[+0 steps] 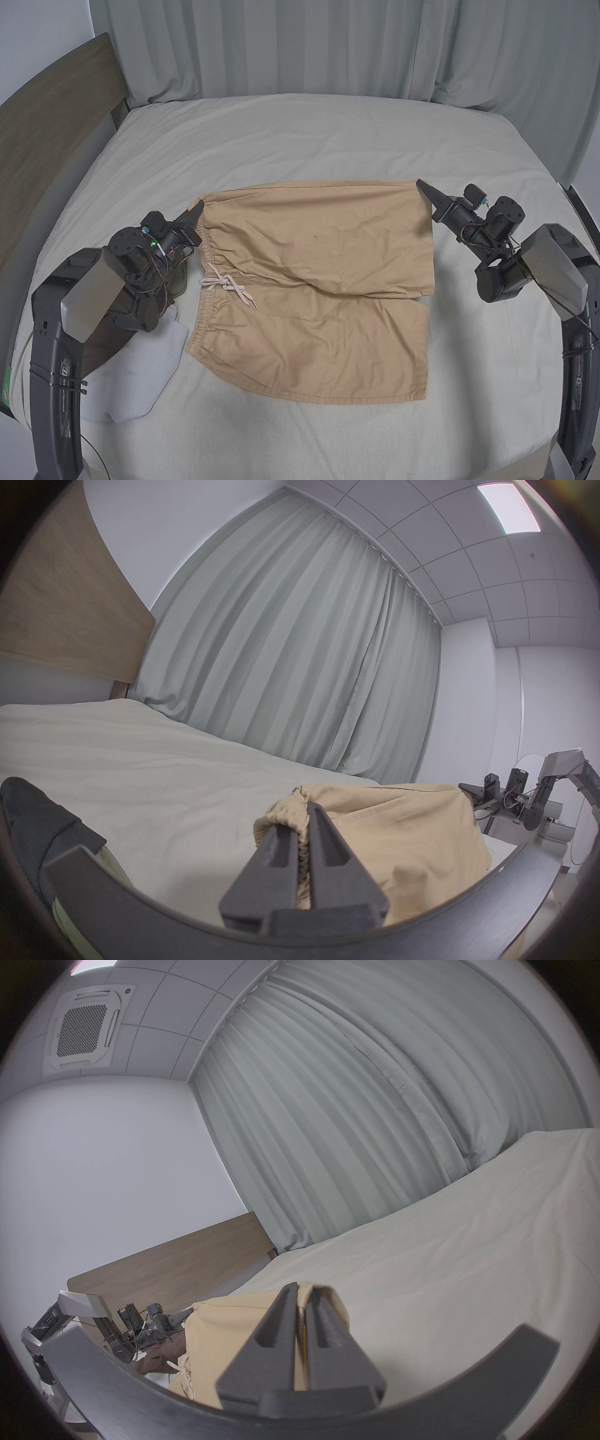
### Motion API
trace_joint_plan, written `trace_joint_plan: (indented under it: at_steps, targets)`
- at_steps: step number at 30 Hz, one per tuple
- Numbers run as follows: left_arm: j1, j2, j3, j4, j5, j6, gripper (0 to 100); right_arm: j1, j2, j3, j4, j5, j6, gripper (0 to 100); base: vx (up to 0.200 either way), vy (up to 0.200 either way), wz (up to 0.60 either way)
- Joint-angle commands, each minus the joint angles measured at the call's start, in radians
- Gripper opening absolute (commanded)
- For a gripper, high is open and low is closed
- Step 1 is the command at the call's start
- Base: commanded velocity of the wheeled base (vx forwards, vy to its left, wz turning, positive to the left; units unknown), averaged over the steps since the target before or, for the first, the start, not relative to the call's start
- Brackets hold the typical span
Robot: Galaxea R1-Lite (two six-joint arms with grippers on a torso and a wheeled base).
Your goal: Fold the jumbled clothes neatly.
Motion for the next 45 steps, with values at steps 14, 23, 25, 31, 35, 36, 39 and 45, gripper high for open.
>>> trace_joint_plan:
  at_steps: [14, 23, 25, 31, 35, 36, 39, 45]
  targets:
    - [0.000, 0.047, -0.056, 0.002, 0.000, -0.001, 0, 0.007, 0.064, -0.121, 0.059, 0.002, -0.003, 0, 0.000, 0.000, 0.00]
    - [-0.003, 0.048, -0.056, 0.004, 0.000, -0.022, 100, 0.008, 0.064, -0.168, 0.087, 0.001, -0.005, 100, 0.000, 0.000, 0.00]
    - [-0.010, 0.048, -0.052, 0.007, 0.006, -0.039, 100, 0.008, 0.064, -0.157, 0.087, 0.001, -0.005, 100, 0.000, 0.000, 0.00]
    - [-0.017, 0.045, -0.036, 0.007, 0.029, -0.054, 100, 0.013, 0.028, -0.055, 0.070, 0.001, -0.021, 100, 0.000, 0.000, 0.00]
    - [-0.019, 0.005, 0.042, 0.004, 0.029, -0.053, 100, 0.021, -0.036, 0.045, 0.059, 0.001, -0.021, 100, 0.000, 0.000, 0.00]
    - [-0.019, 0.002, 0.047, 0.004, 0.028, -0.053, 100, 0.021, -0.039, 0.050, 0.059, 0.001, -0.023, 100, 0.000, 0.000, 0.00]
    - [-0.017, -0.090, 0.178, 0.001, 0.017, -0.054, 100, 0.028, -0.102, 0.148, 0.038, 0.001, -0.023, 100, 0.000, 0.000, 0.00]
    - [-0.008, -0.229, 0.383, -0.001, -0.009, -0.047, 100, 0.031, -0.179, 0.292, -0.008, 0.001, -0.021, 100, 0.000, 0.000, 0.00]
